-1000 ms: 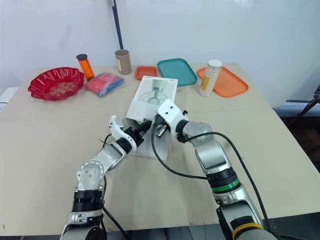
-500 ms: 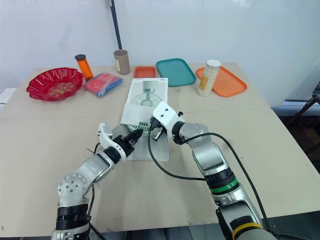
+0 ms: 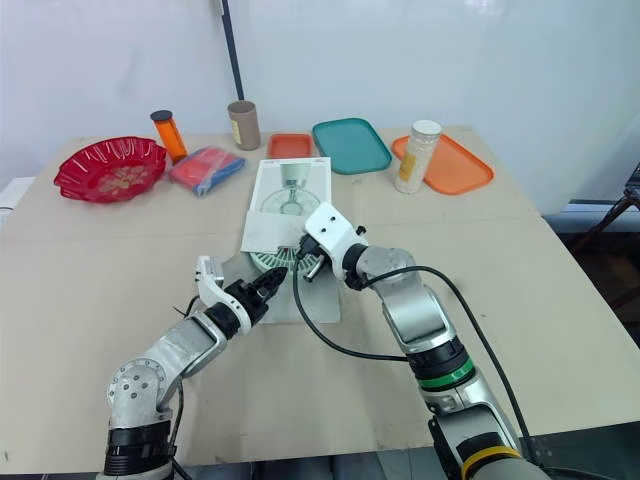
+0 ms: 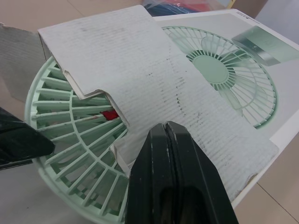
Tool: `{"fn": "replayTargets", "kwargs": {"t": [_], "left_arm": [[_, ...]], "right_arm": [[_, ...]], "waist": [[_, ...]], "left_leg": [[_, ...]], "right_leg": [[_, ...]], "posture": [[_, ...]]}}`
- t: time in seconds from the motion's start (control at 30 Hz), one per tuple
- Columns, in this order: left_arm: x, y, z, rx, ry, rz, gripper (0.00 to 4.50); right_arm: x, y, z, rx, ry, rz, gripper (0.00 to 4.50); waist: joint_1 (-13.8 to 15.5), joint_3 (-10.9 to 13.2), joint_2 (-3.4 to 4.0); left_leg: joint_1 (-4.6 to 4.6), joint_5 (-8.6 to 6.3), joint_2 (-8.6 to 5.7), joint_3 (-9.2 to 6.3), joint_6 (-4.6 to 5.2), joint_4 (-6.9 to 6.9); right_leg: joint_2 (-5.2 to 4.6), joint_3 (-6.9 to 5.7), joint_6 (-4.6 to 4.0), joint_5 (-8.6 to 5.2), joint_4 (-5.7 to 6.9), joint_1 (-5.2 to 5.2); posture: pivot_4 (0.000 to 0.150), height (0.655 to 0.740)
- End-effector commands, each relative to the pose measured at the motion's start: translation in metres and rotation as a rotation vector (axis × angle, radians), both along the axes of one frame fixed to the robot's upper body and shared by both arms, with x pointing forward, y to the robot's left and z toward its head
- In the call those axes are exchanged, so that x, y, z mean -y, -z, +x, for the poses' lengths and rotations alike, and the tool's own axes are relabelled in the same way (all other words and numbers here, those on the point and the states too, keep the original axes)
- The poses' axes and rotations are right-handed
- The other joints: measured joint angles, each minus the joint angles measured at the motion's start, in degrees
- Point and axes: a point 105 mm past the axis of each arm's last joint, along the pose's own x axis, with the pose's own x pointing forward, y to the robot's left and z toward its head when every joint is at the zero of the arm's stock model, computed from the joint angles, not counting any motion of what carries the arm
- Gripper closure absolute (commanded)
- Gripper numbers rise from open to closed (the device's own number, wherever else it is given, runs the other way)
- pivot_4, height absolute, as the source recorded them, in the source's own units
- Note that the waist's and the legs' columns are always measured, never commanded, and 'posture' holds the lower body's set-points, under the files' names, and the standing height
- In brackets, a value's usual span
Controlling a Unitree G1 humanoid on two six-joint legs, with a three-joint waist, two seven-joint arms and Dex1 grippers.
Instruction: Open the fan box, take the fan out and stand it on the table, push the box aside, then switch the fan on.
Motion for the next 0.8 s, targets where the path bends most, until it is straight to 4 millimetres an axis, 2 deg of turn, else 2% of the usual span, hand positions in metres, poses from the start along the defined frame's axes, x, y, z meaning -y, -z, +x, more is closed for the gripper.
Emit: {"fn": "replayTargets", "kwargs": {"t": [0.03,0.33,0.57,0.8], "left_arm": [[-0.006,0.015,-0.009,-0.067,0.004,0.057,3.34],[-0.018,0.018,-0.016,-0.085,-0.008,0.079,3.34],[-0.019,0.018,-0.016,-0.089,-0.008,0.082,3.34],[-0.025,0.016,-0.033,-0.11,-0.017,0.07,3.34]], "right_arm": [[0.002,0.017,0.0,-0.074,0.026,-0.022,4.5],[0.0,0.01,0.004,-0.082,0.048,0.009,4.5],[0.002,0.004,0.008,-0.078,0.06,0.022,4.5],[0.002,0.005,0.008,-0.08,0.059,0.018,4.5]], "waist": [[0.0,0.0,0.0],[0.0,0.0,0.01],[0.0,0.0,0.01],[-0.1,0.0,0.01]], "left_leg": [[0.0,0.0,0.0,0.01,0.0,0.0],[0.09,-0.04,0.04,0.11,0.04,-0.06],[0.14,-0.04,0.07,0.17,0.05,-0.08],[0.17,-0.09,0.17,0.24,-0.04,-0.11]], "right_leg": [[0.0,0.01,0.0,0.0,0.0,0.0],[0.04,0.1,-0.03,-0.02,0.0,0.0],[0.07,0.16,-0.05,-0.02,0.0,0.0],[0.13,0.24,-0.09,-0.07,0.0,-0.02]], "posture": [[0.15,0.74],[0.15,0.74],[0.15,0.74],[0.15,0.74]]}}
